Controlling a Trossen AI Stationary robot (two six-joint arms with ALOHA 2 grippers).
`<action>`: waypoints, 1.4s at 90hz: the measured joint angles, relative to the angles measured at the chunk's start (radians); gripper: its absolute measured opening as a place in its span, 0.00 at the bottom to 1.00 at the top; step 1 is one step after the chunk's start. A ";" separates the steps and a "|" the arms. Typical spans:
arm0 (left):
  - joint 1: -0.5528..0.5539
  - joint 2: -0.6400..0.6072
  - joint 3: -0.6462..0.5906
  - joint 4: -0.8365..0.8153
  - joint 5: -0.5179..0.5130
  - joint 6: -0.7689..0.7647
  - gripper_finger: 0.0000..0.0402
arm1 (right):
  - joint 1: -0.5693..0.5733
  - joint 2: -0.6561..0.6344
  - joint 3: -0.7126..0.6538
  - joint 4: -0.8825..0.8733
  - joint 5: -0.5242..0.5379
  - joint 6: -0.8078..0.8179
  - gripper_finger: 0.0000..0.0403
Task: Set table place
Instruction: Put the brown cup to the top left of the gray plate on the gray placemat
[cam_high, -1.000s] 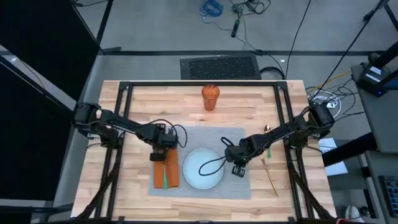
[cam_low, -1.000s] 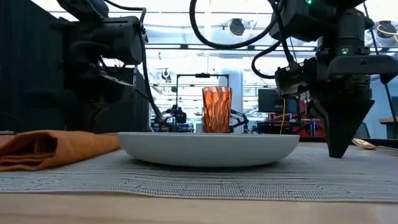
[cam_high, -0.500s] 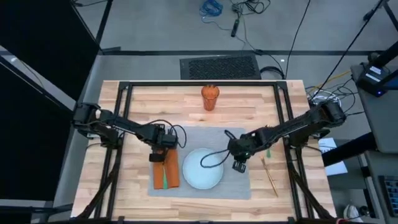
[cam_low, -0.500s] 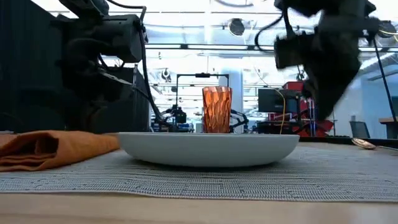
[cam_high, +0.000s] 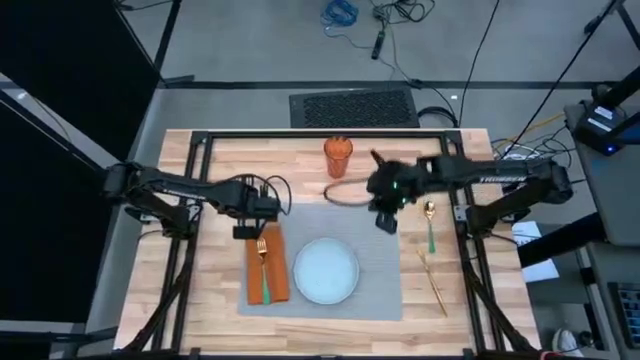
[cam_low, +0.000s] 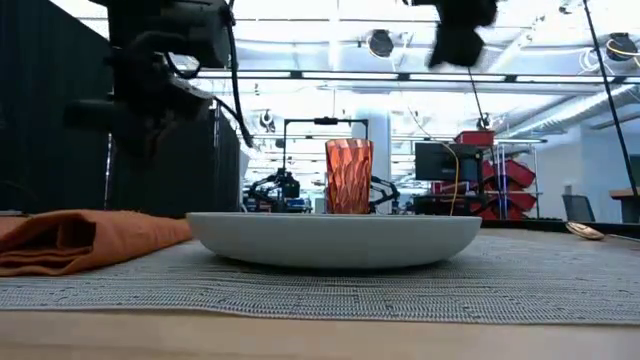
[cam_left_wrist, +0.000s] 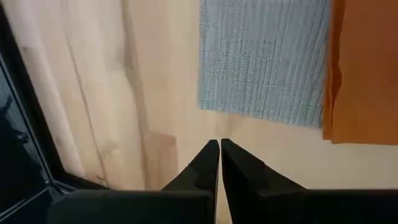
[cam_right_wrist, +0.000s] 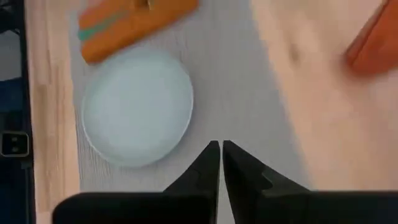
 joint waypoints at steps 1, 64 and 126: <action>0.000 -0.001 0.000 0.001 0.000 0.000 0.01 | -0.004 0.006 0.017 -0.004 0.000 -0.009 0.06; 0.000 -0.007 0.001 0.122 0.057 0.046 0.01 | -0.220 0.609 0.764 -0.387 -0.145 -0.395 0.61; 0.000 -0.007 0.002 0.300 0.056 0.145 0.01 | -0.386 0.787 0.853 -0.510 -0.149 -0.517 0.62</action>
